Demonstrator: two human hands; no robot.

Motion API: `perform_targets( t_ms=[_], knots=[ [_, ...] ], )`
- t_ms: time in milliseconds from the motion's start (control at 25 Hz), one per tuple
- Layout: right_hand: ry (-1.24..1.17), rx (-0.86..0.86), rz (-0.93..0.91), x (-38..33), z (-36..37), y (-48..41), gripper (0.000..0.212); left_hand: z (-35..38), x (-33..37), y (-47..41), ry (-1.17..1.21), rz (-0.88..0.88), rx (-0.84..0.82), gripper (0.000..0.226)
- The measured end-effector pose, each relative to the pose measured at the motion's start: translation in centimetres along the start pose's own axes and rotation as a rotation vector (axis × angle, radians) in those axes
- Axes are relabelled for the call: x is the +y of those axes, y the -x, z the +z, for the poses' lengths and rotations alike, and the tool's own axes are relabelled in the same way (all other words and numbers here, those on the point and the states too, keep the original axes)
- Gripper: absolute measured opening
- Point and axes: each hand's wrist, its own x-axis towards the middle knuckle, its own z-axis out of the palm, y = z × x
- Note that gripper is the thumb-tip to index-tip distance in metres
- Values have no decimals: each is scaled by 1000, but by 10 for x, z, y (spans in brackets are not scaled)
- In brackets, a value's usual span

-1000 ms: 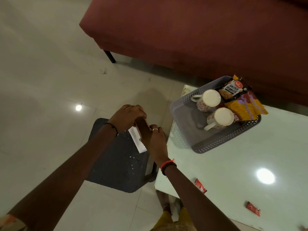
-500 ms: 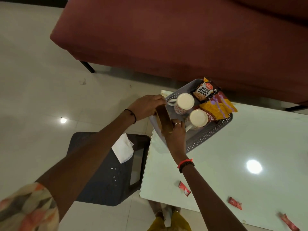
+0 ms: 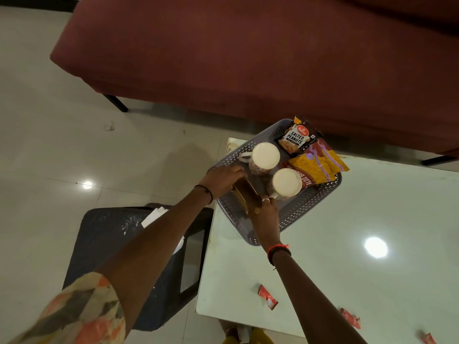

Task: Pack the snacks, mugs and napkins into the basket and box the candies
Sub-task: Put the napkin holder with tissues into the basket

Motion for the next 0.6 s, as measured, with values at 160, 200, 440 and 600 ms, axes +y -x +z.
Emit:
perform_targets(
  t_ms=[160, 200, 440, 600],
  knots=[
    [51, -13, 4, 10, 5, -7, 30, 10, 0, -3, 24, -1, -10, 52],
    [60, -13, 0, 11, 6, -8, 31, 12, 0, -2, 34, -1, -3, 52],
    [106, 38, -38, 9, 8, -7, 36, 16, -5, -5, 26, -1, 29, 50],
    [149, 27, -48, 8, 8, -10, 45, 19, -5, -7, 33, -20, 36, 54]
  ],
)
